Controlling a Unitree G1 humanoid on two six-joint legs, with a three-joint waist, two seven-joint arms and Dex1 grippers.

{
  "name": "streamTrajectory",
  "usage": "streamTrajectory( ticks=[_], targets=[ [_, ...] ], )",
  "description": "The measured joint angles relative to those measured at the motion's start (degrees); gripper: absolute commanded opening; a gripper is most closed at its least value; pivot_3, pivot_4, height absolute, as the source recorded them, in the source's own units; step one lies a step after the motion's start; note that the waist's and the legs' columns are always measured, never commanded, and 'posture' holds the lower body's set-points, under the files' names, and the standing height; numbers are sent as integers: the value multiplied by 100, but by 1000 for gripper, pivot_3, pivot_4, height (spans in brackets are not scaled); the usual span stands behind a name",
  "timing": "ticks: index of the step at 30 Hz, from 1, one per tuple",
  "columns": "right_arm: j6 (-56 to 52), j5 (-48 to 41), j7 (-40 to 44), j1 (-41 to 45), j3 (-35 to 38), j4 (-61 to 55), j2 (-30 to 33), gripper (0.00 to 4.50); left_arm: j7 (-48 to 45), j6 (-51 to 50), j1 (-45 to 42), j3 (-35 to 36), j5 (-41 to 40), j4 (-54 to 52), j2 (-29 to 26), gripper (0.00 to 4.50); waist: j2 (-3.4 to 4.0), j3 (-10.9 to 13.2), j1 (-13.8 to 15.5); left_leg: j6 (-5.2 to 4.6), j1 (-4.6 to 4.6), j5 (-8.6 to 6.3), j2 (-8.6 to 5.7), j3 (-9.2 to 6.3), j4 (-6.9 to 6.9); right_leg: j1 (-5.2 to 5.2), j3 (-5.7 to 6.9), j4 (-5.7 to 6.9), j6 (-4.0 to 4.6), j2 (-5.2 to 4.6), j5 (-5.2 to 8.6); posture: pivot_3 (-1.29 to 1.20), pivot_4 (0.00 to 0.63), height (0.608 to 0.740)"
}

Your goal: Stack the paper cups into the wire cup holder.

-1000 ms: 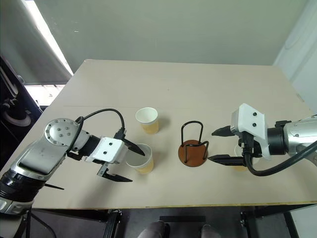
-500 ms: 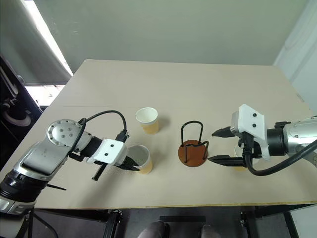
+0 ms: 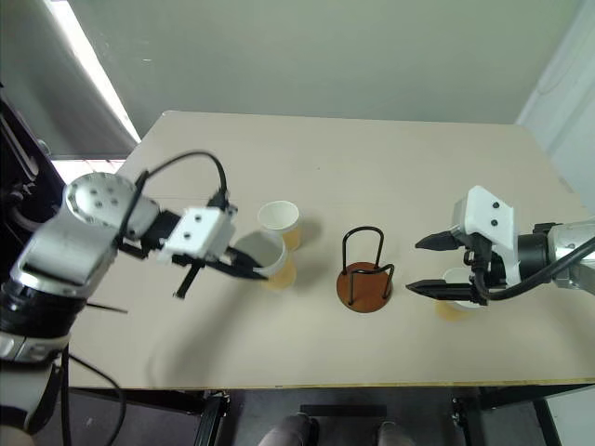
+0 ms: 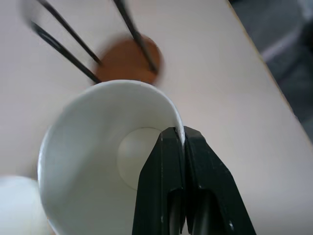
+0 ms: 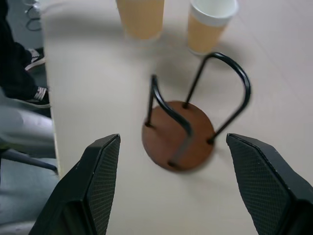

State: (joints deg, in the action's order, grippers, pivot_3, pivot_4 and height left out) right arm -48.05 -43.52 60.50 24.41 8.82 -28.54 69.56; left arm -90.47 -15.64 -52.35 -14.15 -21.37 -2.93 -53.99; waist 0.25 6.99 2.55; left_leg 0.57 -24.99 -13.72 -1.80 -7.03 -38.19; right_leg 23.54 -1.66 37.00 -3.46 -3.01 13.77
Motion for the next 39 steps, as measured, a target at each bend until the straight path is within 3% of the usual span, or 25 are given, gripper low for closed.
streamTrajectory(
  ticks=[7,13,23,31,39],
  targets=[
    [22,34,114,-80,137,245,16,3530,-10,-364,-1444,-260,-872,365,423,29,0,0,1,-6,-1,4,2,5,1,-1,-2,-6,-4,-1,-1,0,150,740],
    [59,174,212,-301,189,253,146,3530,-11,-31,-2145,-890,-1086,994,799,29,0,0,6,-10,-3,6,2,7,-1,-2,-2,-7,-14,-2,0,0,150,740],
    [-40,216,222,-826,821,78,270,3530,-12,1165,-2520,-2084,-832,2108,1513,29,0,1,59,-16,-10,5,-1,8,-10,-4,-4,-7,-30,-3,2,0,150,740],
    [-446,64,185,-1119,1531,-287,281,3530,-13,1698,-2784,-2326,-659,2873,1993,29,0,1,72,-22,-22,2,-2,12,-11,-2,-4,-6,-40,-3,2,0,150,740],
    [-740,-85,68,-1231,1891,-538,283,3530,-13,1824,-2802,-2500,-599,3030,2129,29,0,1,79,-26,-28,1,-3,13,-13,-2,-4,-6,-49,-3,0,0,150,740]
  ],
)
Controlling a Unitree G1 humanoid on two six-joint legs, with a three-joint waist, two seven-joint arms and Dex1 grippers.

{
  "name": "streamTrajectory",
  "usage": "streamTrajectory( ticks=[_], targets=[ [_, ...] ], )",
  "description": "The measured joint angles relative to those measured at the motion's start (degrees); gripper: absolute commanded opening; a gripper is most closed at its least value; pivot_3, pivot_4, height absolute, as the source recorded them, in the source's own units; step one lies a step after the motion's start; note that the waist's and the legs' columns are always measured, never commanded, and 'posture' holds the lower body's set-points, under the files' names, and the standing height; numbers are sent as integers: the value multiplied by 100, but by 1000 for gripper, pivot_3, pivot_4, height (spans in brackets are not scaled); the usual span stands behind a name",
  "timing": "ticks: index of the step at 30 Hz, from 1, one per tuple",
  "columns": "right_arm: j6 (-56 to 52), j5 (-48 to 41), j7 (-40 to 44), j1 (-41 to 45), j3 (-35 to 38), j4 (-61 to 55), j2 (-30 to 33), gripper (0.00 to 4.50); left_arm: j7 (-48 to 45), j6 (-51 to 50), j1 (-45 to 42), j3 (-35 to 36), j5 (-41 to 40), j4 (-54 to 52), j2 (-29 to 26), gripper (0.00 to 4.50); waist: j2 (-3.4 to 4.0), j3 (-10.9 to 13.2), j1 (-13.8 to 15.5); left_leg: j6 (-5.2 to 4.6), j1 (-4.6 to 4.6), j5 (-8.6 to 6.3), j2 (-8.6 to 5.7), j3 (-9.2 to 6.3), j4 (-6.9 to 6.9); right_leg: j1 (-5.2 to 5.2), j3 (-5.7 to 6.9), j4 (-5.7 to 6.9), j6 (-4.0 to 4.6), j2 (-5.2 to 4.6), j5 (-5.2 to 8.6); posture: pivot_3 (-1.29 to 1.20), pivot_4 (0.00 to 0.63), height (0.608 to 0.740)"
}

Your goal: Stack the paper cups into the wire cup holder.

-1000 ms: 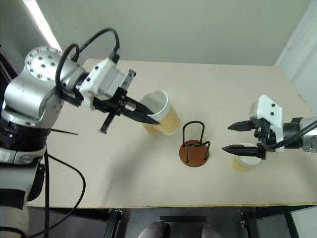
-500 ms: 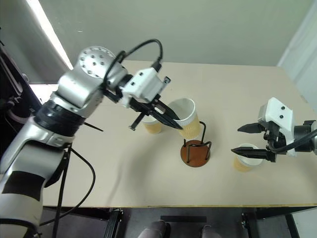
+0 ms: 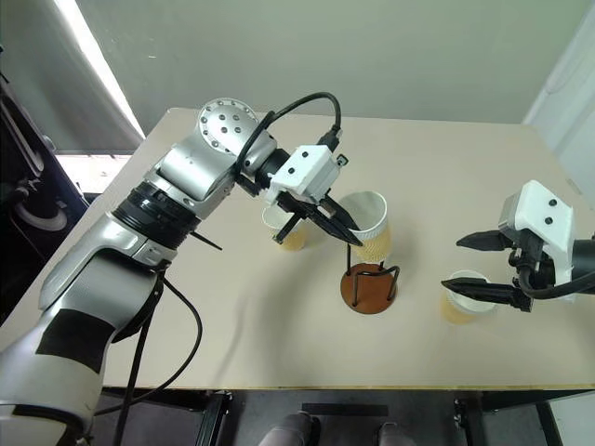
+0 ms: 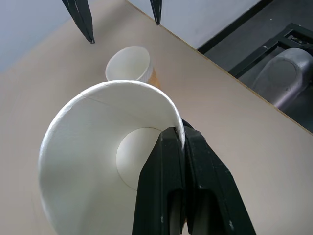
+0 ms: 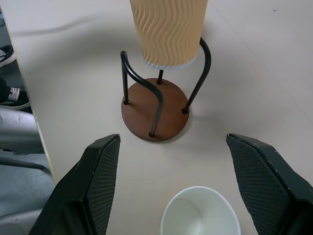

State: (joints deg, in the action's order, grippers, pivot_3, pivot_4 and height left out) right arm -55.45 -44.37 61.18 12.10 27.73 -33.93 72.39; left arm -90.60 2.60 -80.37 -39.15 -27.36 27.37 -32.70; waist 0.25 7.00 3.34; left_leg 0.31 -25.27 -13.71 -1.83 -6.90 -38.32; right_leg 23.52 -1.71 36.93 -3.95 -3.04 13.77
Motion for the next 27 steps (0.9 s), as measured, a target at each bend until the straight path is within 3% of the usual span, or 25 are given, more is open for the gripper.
streamTrajectory(
  ticks=[5,17,23,27],
  targets=[
    [-9,-44,-66,2,26,-9,0,3530,0,105,4,-38,58,-5,39,29,0,0,2,-2,0,0,-1,0,-5,-1,0,0,-3,0,0,0,150,740],
    [14,-34,-109,7,26,-10,0,3530,-2,134,128,347,514,68,556,4081,0,0,33,-14,-12,-8,-4,1,-50,-1,-1,2,-14,0,3,0,150,740],
    [294,481,-124,-638,26,-115,49,3530,-7,-185,193,1073,461,45,485,4081,1,-1,36,-19,-15,-10,-4,1,-69,-1,-2,6,-17,0,4,0,150,740],
    [691,1067,45,-1280,19,-129,126,3530,-12,-1147,301,1724,14,-277,306,4081,1,-1,36,-20,-17,-11,-4,3,-75,-1,-2,8,-18,0,3,0,150,740]
  ],
)
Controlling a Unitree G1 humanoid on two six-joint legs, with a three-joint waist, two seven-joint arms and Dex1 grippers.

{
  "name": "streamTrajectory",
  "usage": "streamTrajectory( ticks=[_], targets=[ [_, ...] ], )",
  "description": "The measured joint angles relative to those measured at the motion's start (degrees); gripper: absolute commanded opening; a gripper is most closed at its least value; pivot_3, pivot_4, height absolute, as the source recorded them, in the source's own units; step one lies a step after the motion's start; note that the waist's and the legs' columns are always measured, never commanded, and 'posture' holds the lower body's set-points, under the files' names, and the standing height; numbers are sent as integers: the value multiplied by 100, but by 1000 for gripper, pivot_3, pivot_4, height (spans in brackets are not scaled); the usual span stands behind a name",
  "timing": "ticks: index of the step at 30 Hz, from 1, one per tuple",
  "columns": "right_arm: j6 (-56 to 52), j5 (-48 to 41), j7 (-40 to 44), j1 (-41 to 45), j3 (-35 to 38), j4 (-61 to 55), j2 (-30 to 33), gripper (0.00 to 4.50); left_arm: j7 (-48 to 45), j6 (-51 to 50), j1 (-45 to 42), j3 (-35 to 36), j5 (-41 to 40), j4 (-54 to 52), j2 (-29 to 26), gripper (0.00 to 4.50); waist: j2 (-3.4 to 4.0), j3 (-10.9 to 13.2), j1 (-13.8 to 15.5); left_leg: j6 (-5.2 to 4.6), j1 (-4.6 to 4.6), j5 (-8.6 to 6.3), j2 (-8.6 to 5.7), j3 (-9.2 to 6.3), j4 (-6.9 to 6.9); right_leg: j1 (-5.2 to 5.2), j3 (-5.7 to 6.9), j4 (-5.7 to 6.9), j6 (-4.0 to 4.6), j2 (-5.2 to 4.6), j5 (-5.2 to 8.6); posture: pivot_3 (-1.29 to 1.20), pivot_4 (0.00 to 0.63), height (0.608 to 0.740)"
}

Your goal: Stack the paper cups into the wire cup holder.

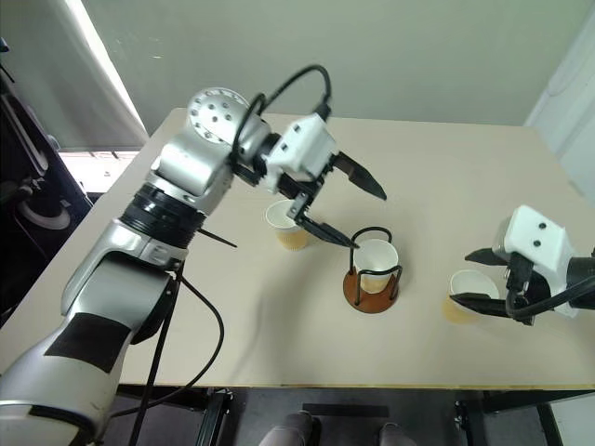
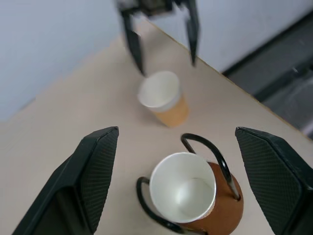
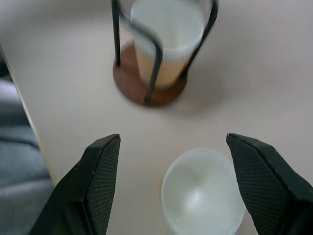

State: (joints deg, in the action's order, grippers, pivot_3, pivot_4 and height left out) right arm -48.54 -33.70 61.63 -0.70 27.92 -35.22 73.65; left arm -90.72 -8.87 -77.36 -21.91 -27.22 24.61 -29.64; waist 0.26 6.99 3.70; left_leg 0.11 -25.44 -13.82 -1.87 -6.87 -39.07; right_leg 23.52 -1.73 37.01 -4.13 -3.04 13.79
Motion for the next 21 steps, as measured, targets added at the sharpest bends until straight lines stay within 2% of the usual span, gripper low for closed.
streamTrajectory(
  ticks=[5,13,21],
  targets=[
    [578,575,171,-222,-182,197,110,3530,-1,-1079,212,630,-463,-686,-438,4081,4,-3,-14,0,14,0,0,4,1,-7,-6,1,-1,1,-1,0,150,740],
    [1498,1211,317,-29,-1181,774,139,3530,33,-1494,945,784,-319,-1222,-986,4081,3,-2,-14,-12,27,6,-3,3,-13,-29,-10,0,-14,-1,-8,0,150,740],
    [2088,1693,530,618,-2123,1539,125,3530,159,-1663,1157,992,-191,-1561,-1084,4081,3,-2,-34,-15,32,8,-4,3,-10,-31,-10,2,-14,-2,-8,0,150,740]
  ],
)
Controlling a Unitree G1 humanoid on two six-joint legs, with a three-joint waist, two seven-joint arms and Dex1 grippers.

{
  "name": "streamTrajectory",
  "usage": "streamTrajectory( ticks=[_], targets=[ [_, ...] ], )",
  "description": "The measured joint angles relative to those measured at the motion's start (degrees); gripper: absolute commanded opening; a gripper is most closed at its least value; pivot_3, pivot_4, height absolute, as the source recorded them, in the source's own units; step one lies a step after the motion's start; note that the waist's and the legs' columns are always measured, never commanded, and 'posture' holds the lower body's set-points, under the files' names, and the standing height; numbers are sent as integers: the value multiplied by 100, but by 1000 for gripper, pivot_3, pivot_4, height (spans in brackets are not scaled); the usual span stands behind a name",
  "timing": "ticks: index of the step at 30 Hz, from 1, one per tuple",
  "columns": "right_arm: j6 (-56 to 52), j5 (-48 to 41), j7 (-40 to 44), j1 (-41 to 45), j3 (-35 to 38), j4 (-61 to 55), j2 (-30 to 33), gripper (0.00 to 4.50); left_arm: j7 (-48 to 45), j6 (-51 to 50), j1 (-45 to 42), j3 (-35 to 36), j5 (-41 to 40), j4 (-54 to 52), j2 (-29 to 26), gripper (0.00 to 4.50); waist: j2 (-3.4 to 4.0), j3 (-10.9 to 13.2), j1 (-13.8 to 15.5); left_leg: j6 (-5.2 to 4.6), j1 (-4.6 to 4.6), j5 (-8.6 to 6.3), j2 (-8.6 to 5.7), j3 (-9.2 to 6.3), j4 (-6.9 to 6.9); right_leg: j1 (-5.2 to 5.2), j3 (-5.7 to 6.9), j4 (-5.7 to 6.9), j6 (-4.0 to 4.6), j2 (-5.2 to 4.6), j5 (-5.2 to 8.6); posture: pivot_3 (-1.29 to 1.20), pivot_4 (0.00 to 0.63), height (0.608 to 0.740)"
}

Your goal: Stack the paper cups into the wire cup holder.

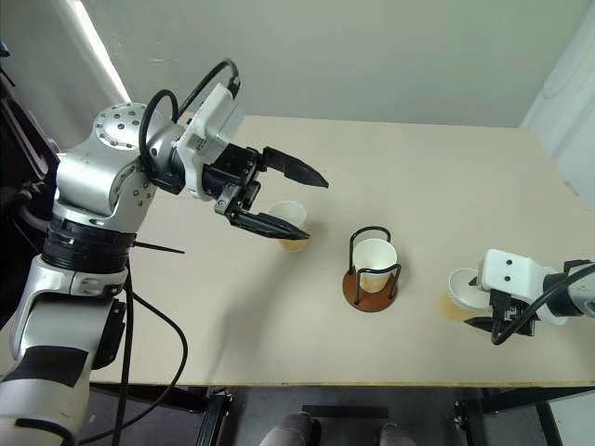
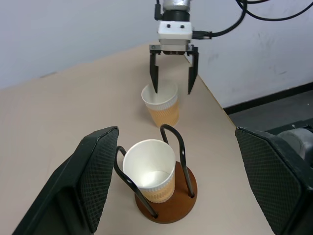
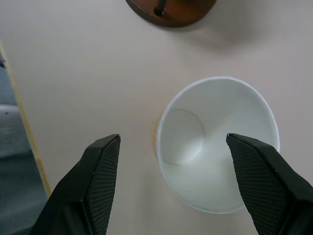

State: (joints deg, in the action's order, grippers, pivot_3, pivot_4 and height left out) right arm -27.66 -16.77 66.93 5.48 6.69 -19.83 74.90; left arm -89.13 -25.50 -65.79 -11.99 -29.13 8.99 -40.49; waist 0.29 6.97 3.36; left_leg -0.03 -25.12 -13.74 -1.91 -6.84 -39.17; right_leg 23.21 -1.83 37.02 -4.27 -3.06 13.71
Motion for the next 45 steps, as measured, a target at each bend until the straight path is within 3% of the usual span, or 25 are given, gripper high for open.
streamTrajectory(
  ticks=[3,6,14,22,29,36,45],
  targets=[
    [159,168,80,135,-254,241,-6,3530,5,-11,7,2,29,-29,-15,4081,0,0,1,0,0,0,0,0,1,-1,0,0,0,-1,0,0,150,740],
    [212,266,138,301,-458,400,-78,2936,18,-17,22,3,81,-54,-25,4110,0,0,-10,0,1,0,0,0,2,-1,0,0,0,-1,0,0,150,740],
    [171,357,229,492,-749,383,-242,55,-20,11,90,3,214,-60,-33,4110,0,0,-15,0,1,-1,-1,0,3,-1,0,-2,1,-3,-1,0,150,740],
    [-143,211,341,814,-622,135,-205,16,-56,151,213,8,372,-48,-173,4110,3,1,-30,1,1,-1,-1,3,8,2,-2,-1,2,-3,-1,0,150,740],
    [-725,-385,385,2677,-324,-397,-100,16,-121,594,537,-109,462,-16,-851,4110,4,1,-96,4,1,-1,1,-2,24,11,-1,-7,7,0,2,0,150,740],
    [-1063,-618,518,4020,-1013,-673,-540,16,-133,976,574,-236,646,179,-912,4110,3,1,-75,4,-7,-2,-5,-12,19,15,3,-10,11,-3,4,0,150,740],
    [-982,-392,697,4367,-1760,-672,-997,16,-135,1019,595,-233,711,213,-866,4110,3,2,-76,4,-13,-2,-4,-15,22,23,5,-9,16,-4,6,0,150,740]
  ],
)
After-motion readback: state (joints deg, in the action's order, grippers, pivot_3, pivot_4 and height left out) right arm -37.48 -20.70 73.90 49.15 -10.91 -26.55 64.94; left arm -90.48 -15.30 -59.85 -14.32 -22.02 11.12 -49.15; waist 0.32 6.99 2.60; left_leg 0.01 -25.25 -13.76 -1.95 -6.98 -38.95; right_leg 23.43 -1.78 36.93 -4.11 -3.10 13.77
